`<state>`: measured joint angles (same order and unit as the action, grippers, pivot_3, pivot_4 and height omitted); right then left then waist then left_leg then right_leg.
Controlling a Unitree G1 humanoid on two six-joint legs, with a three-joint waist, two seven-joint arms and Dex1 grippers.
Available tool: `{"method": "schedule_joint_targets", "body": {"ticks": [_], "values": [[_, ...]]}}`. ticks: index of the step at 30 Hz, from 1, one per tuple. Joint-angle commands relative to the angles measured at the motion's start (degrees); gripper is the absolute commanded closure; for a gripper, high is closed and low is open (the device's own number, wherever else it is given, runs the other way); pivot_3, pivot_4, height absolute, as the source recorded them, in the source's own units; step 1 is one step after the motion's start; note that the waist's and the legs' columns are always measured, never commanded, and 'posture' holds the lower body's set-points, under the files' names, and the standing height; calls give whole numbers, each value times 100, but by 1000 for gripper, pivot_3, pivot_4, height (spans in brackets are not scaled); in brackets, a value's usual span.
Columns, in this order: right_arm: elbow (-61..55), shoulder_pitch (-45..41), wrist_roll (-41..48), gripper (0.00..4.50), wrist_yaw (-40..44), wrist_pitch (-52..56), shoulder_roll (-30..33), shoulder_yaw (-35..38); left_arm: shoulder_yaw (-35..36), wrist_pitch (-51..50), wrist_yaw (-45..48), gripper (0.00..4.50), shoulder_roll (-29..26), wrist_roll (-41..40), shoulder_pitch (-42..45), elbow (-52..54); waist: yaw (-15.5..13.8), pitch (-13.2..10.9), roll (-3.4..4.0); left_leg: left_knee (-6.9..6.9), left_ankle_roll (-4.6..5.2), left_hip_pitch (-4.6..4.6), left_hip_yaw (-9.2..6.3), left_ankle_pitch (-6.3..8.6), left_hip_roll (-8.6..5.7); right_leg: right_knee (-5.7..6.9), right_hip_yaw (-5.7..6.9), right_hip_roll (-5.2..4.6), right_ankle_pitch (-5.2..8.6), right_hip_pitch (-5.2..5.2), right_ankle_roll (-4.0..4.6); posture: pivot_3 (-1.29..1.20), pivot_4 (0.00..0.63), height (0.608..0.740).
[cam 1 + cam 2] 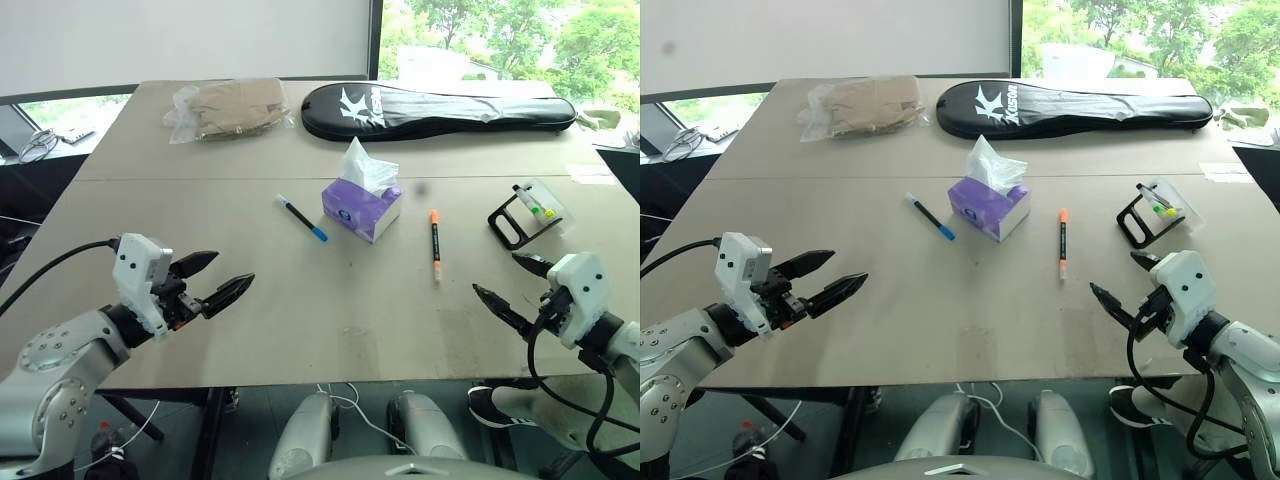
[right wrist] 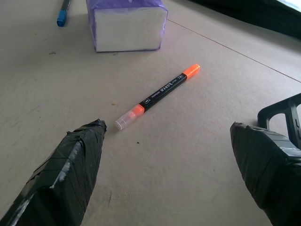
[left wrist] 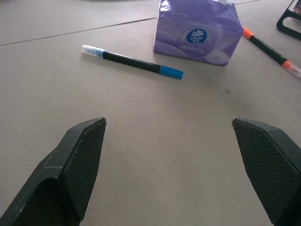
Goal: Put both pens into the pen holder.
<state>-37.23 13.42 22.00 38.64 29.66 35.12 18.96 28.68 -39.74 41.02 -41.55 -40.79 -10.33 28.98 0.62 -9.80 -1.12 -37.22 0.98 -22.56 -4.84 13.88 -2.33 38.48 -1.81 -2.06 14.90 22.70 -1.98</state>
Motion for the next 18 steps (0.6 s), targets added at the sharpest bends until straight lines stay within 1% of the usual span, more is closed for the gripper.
{"method": "schedule_joint_targets", "body": {"ticks": [1, 3, 7, 9, 11, 13, 14, 17, 18], "values": [[-261, -2, 51, 0, -64, -158, 49, 175, -149, -11, 83, 61, -169, -76, 464, -170, -4, 0, 1, 0, 0, 0, 0, 0, 0, 0, 0, 0, 0, 0, 0, 0, 150, 740], [-324, -150, 34, 0, -195, -177, 8, 100, -652, -104, 4, 61, -233, 74, 1161, -405, -103, -2, 3, -1, 0, -1, -4, 0, -1, -2, 5, -1, 0, -2, 0, 0, 150, 740], [-523, -281, 307, 0, -112, -180, -26, -63, -1562, -844, -723, 61, -229, 468, 2731, -833, -150, -1, 1, -16, 0, -3, -15, -1, -4, -2, 21, 3, -2, -12, -3, 0, 150, 740], [-672, -288, 427, 0, -82, -118, 6, -137, -1965, -1274, -755, 61, -198, 468, 3448, -1125, -132, -2, -1, -13, 1, -12, -17, 0, -9, -4, 21, 3, -2, -3, -4, 0, 150, 740], [-742, -312, 393, 0, -131, -123, 33, -251, -2439, -1483, -680, 61, -193, 657, 4008, -1494, -122, -2, -1, -13, 0, -18, -18, -1, -10, 0, 24, 4, -3, 2, -4, 0, 150, 740], [-770, -375, 308, 0, -247, -161, -7, -396, -2832, -1697, -725, 61, 111, 879, 4766, -2360, -127, -2, -1, -11, -1, -18, -16, -1, -12, 1, 30, 4, -3, 3, -4, 0, 150, 740], [-765, -430, 290, 0, -318, -157, -42, -466, -3087, -1593, -675, 61, 257, 1105, 5133, -2874, -122, -3, -2, -11, -1, -15, -16, -1, -17, 4, 38, 3, -3, 2, -5, 0, 150, 740], [-742, -483, 145, 0, -461, -211, -84, -643, -3751, -1153, -527, 61, 950, 1787, 6329, -4842, -135, -3, -3, -11, 0, -13, -17, -1, -21, 4, 43, 4, -3, 2, -5, 0, 150, 740], [-748, -469, 101, 0, -501, -239, -99, -672, -4010, -688, -478, 61, 1169, 2155, 6668, -5612, -140, -3, -5, -12, 0, -16, -22, -1, -29, 6, 53, 16, -2, 2, -6, 0, 150, 740]]}}
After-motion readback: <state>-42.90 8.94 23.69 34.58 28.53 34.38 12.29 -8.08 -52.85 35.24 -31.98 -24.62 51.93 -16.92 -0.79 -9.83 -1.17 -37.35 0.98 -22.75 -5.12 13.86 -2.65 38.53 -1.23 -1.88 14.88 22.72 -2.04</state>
